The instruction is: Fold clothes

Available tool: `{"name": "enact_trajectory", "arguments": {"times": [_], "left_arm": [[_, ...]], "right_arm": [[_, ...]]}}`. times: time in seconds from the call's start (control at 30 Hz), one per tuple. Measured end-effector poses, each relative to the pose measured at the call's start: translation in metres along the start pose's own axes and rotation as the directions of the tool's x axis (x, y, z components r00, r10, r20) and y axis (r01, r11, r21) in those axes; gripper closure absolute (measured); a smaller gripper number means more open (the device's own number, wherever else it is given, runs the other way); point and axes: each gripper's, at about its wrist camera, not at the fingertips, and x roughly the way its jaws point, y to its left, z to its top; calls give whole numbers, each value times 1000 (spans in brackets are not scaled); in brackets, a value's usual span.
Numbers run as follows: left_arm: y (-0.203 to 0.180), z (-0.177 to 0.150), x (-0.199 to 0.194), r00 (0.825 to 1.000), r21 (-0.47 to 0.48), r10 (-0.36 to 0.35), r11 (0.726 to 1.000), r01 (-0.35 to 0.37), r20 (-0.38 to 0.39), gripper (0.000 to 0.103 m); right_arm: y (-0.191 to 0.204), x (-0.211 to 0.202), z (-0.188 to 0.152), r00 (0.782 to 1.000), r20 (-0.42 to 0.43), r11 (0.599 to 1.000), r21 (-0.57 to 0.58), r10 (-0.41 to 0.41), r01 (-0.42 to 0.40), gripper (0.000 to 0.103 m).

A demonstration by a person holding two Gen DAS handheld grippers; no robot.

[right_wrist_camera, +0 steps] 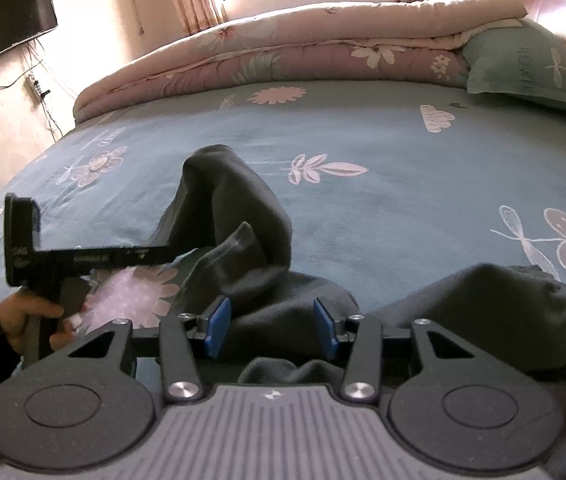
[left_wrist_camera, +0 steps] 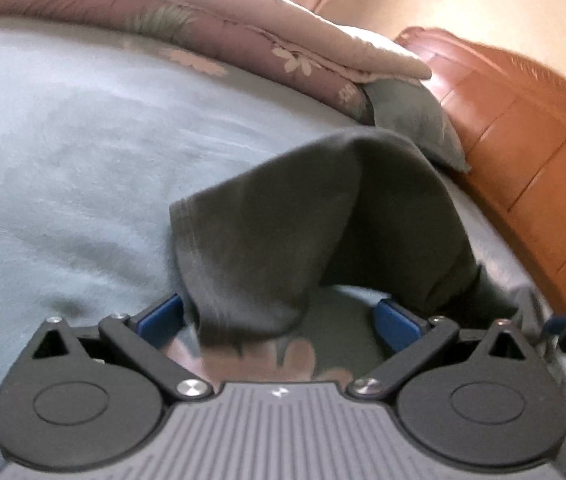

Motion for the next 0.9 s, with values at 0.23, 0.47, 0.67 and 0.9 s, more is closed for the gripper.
{"name": "enact_trajectory", "arguments": {"times": [0.23,0.47,0.67,0.9], "left_arm": [[12,-14,-27,991,-378,-133,918,123,1,5],[12,9,7,992,-431,-121,893,125,38,2],[30,17,13,989,-500,-63,857,123,136,3],[30,29,26,988,-529,20,846,64,152,4]], "right_arm": [[1,-13,-3,1000,26,1000,-10,-8,8,45],[4,-10,-4,999,31,1000,10,7,-8,45],[0,-7,-10,1000,9,1000,15,5,-5,45],[0,-1,-17,1000,-16,999,32,12,-11,45]]}}
